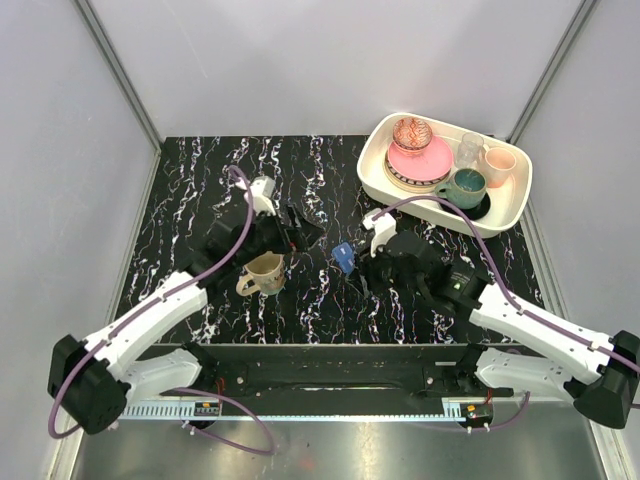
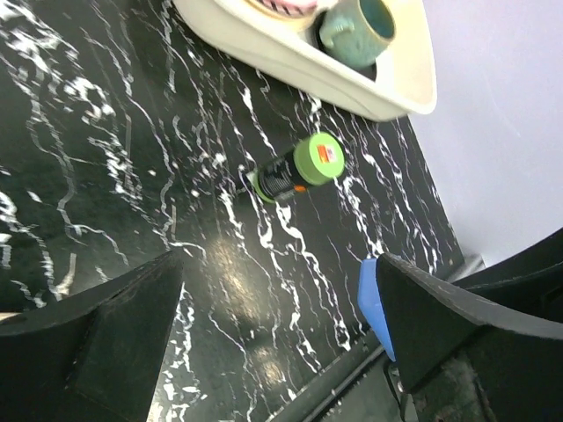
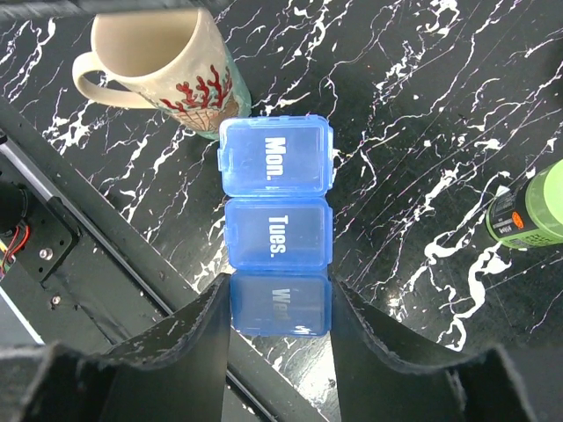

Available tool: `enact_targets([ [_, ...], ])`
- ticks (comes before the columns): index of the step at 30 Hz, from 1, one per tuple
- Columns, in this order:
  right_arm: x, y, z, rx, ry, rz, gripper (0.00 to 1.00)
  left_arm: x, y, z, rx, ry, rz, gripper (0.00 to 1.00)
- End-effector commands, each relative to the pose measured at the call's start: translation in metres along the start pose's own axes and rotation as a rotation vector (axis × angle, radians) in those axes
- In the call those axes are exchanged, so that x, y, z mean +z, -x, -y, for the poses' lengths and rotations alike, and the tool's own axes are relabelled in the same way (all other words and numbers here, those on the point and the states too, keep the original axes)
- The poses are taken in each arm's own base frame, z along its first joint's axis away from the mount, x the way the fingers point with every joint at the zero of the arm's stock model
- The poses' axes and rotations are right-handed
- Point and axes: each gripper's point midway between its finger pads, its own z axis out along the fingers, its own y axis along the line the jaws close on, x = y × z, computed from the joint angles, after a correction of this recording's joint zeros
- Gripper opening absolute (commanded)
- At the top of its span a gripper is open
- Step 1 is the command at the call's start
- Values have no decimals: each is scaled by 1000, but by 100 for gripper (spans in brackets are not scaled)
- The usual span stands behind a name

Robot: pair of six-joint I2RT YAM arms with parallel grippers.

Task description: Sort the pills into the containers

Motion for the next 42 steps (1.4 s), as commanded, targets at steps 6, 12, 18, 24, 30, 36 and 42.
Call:
enact_targets([
  [6,-8,9,-8,-7,19,47,36,23,-20,67,-42,-207,-104,96],
  [12,-8,7,-7,-6,20,56,36,25,-40,79,-71,-255,-145,95],
  [18,-15,15,-10,-17,42,102,36,23,-57,94,-98,-323,-191,86],
  [24,-19,21,-10,-41,54,156,37,21,-59,107,-121,-375,-202,74],
  [30,-13,22,-9,-54,47,152,36,18,-57,121,-140,-435,-219,66],
  [36,-11,28,-5,-59,16,171,35,12,-58,126,-144,-462,-228,64],
  [42,-12,35,1,-68,-22,191,33,6,-60,123,-139,-453,-236,64],
])
